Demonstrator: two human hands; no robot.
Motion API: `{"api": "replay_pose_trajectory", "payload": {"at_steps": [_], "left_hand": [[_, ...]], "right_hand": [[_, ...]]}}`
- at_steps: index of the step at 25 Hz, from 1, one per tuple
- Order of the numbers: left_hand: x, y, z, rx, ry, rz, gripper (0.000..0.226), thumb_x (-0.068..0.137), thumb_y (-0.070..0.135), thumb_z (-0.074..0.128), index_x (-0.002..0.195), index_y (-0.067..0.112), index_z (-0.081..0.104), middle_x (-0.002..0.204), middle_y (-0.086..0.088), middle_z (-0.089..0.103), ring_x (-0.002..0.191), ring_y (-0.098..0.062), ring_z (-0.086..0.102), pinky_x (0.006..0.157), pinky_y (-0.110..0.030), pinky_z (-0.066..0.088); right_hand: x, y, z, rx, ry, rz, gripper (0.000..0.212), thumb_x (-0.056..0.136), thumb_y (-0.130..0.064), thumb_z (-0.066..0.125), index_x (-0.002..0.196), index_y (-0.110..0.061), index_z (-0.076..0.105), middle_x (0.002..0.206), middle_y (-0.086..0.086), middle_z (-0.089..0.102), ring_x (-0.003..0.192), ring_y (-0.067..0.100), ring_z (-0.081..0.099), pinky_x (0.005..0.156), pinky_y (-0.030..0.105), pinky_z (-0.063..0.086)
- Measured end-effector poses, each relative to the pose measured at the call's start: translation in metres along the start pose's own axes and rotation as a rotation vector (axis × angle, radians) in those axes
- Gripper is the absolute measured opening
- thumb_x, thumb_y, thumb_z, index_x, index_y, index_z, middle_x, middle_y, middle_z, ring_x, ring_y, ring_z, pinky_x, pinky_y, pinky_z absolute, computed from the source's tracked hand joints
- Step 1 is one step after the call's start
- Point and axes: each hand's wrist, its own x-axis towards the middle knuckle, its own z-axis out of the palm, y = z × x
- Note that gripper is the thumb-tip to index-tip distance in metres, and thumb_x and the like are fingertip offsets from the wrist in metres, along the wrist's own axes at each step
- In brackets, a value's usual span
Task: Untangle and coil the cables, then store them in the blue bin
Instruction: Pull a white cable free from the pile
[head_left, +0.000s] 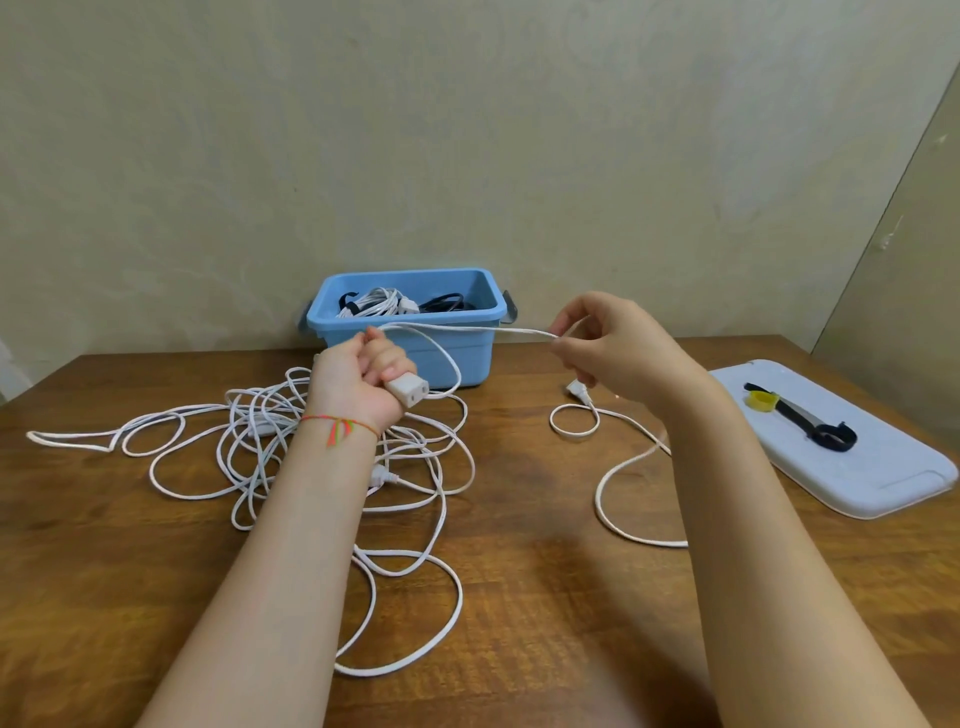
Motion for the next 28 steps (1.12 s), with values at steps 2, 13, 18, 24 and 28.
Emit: {"api": "replay_pose_trajectory", "payload": {"at_steps": [2,13,18,24,28], "left_hand": [[-0.001,-0.002,-0.001,0.021,0.021,0.066,0.034,0.106,0.022,0.037,0.080,0.012,0.057,0.044,0.008,0.028,0.031,-0.006,0.023,0.032,-0.019,0.026],[-0.021,-0.033,0.019,0.776,-0.368,0.025,0.033,0.106,0.036,0.036,0.079,0.019,0.046,0.108,-0.016,0.070,0.113,-0.034,0.065,0.094,-0.053,0.051],[-0.023,-0.033,0.014,1.175,-0.320,0.088,0.031,0.108,0.031,0.035,0.085,0.015,0.049,0.078,-0.010,0.057,0.065,-0.025,0.058,0.062,-0.035,0.048],[-0.029,-0.044,0.014,1.336,-0.318,0.022,0.030,0.109,0.027,0.034,0.097,0.011,0.057,0.063,-0.005,0.063,0.054,-0.020,0.062,0.052,-0.028,0.051],[-0.023,-0.046,0.011,1.401,-0.319,-0.024,0.031,0.108,0.030,0.036,0.085,0.016,0.050,0.052,0.005,0.036,0.037,-0.006,0.030,0.039,-0.019,0.024]], "right_hand": [[-0.001,0.000,0.003,-0.100,0.013,0.012,0.003,0.092,-0.013,0.062,0.089,-0.015,0.062,0.077,0.004,0.069,0.054,0.012,0.060,0.050,0.023,0.047],[-0.014,-0.034,0.041,-0.415,-0.357,-0.167,0.018,0.091,-0.021,0.059,0.091,-0.011,0.074,0.081,0.006,0.067,0.065,0.013,0.051,0.062,0.032,0.045],[-0.018,-0.036,0.032,-0.056,-0.534,-0.122,0.022,0.093,-0.001,0.056,0.111,-0.013,0.058,0.092,0.003,0.074,0.074,0.018,0.070,0.066,0.027,0.056],[-0.015,-0.035,0.033,-0.190,-0.248,-0.141,0.017,0.086,-0.022,0.074,0.082,-0.015,0.059,0.067,0.003,0.068,0.054,0.019,0.061,0.053,0.030,0.049],[-0.014,-0.033,0.026,-0.305,-0.223,-0.082,0.029,0.083,-0.042,0.075,0.082,-0.016,0.062,0.068,-0.007,0.055,0.057,0.010,0.049,0.052,0.025,0.038]]}}
